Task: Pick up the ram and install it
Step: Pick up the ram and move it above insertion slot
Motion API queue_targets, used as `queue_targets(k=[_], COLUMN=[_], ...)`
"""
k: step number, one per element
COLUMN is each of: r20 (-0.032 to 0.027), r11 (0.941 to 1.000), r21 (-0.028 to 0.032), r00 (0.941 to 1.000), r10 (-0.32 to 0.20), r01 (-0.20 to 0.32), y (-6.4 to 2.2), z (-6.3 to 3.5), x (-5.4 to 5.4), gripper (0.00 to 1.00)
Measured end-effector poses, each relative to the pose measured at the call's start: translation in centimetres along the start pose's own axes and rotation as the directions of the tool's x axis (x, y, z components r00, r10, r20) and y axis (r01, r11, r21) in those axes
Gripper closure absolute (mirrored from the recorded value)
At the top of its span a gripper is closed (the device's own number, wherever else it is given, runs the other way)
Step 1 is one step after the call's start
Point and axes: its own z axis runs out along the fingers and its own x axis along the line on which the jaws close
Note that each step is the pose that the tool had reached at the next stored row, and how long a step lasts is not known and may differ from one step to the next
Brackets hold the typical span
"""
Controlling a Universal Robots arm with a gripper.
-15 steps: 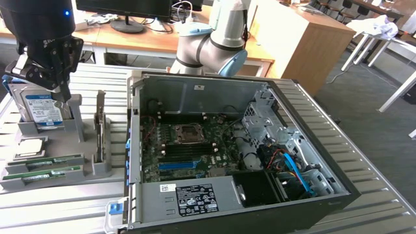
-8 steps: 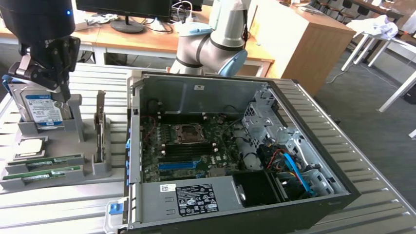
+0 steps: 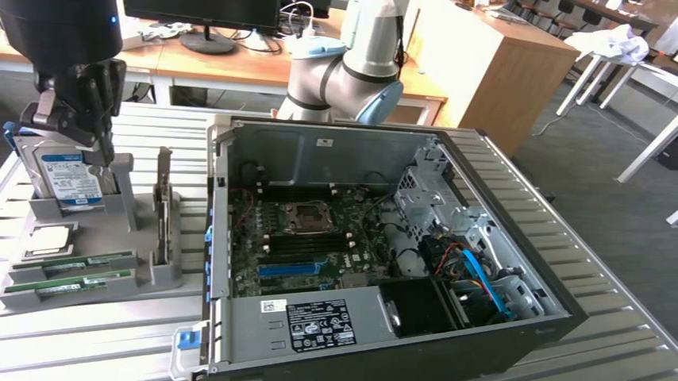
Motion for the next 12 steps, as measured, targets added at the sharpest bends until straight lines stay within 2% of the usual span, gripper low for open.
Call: queue_targets(k=[5,12], r20=[-0.0013,-0.0013], r11=[0.9992,0.9992], r21=[-0.0011,-0.0011], r00=[0.9992,0.9992], r10=[-0.04,-0.041], r01=[0.04,0.041], y=[0.0,0.0], z=[0.01,0.01], x=[0.0,0.0], gripper=[0.9,0.9])
